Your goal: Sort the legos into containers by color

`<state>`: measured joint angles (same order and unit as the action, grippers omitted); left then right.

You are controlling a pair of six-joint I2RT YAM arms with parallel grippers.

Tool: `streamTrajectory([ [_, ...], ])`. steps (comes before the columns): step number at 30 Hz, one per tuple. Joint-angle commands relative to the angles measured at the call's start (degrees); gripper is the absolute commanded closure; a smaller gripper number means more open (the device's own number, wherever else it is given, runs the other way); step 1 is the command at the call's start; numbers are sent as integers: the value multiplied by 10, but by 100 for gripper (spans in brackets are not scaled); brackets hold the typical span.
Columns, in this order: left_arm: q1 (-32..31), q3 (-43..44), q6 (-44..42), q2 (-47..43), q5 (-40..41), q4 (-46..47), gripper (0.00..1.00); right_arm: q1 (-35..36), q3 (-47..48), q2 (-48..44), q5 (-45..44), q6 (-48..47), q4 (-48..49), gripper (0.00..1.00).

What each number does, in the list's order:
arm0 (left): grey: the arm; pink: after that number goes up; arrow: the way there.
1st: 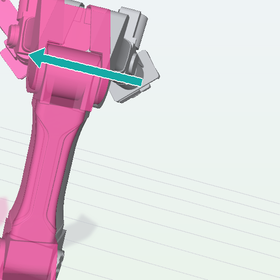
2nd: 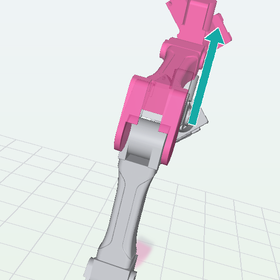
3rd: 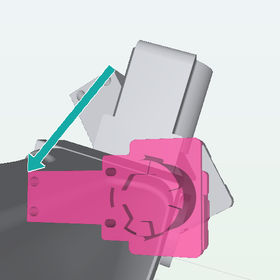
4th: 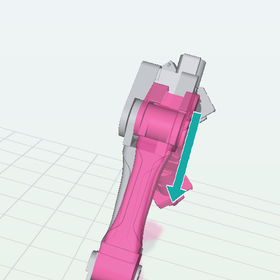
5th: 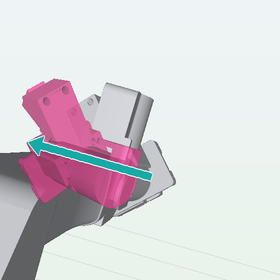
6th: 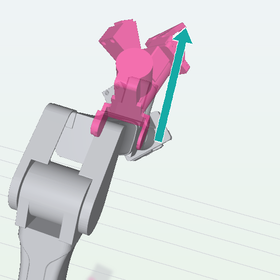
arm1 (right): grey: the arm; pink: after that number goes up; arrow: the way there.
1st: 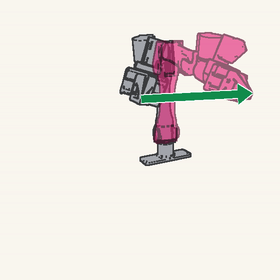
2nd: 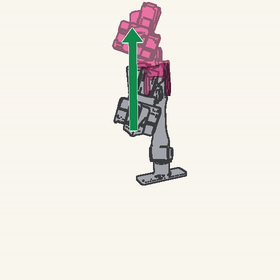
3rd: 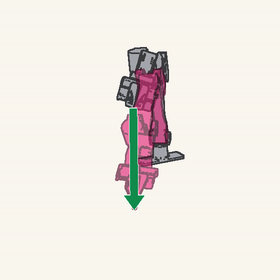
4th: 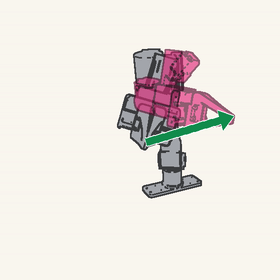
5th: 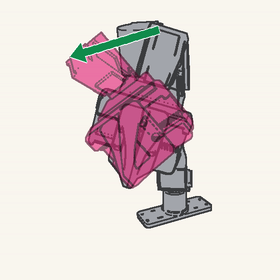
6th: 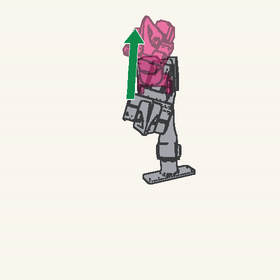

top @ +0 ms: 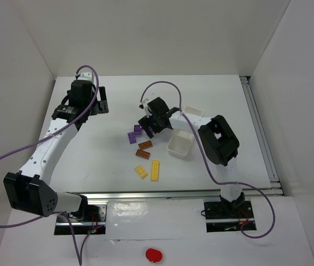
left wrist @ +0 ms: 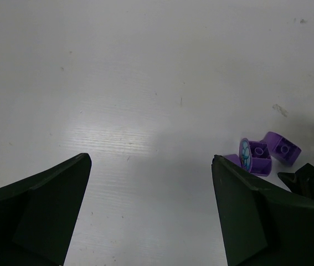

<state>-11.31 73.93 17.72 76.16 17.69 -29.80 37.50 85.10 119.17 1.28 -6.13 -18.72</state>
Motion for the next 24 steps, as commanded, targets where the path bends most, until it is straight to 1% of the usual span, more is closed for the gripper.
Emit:
streamTrajectory([
  [1,0,20,-10,8,4,0,0,14,29,20,-10,-15,39,11],
  [5,0,20,-10,8,4,-5,0,14,23,33,-29,5,95,22],
  [7,0,20,-10,8,4,-5,0,14,23,40,-29,5,95,24],
  [10,0,20,-10,8,4,-5,0,14,29,47,-29,12,101,29],
  [12,0,20,-5,8,4,-5,0,14,29,47,-29,17,106,40],
  [15,0,20,-5,8,4,-5,0,21,17,38,-35,29,120,49],
  [17,0,20,-5,8,-1,-5,0,21,11,20,-51,50,126,51],
  [20,0,26,-5,8,-1,-16,0,21,-3,-24,-88,62,132,56],
  [21,0,26,-5,14,-1,-16,0,21,-8,-52,-98,78,132,57],
  [24,0,32,-5,14,-6,-21,0,7,-35,-98,-128,109,132,57],
])
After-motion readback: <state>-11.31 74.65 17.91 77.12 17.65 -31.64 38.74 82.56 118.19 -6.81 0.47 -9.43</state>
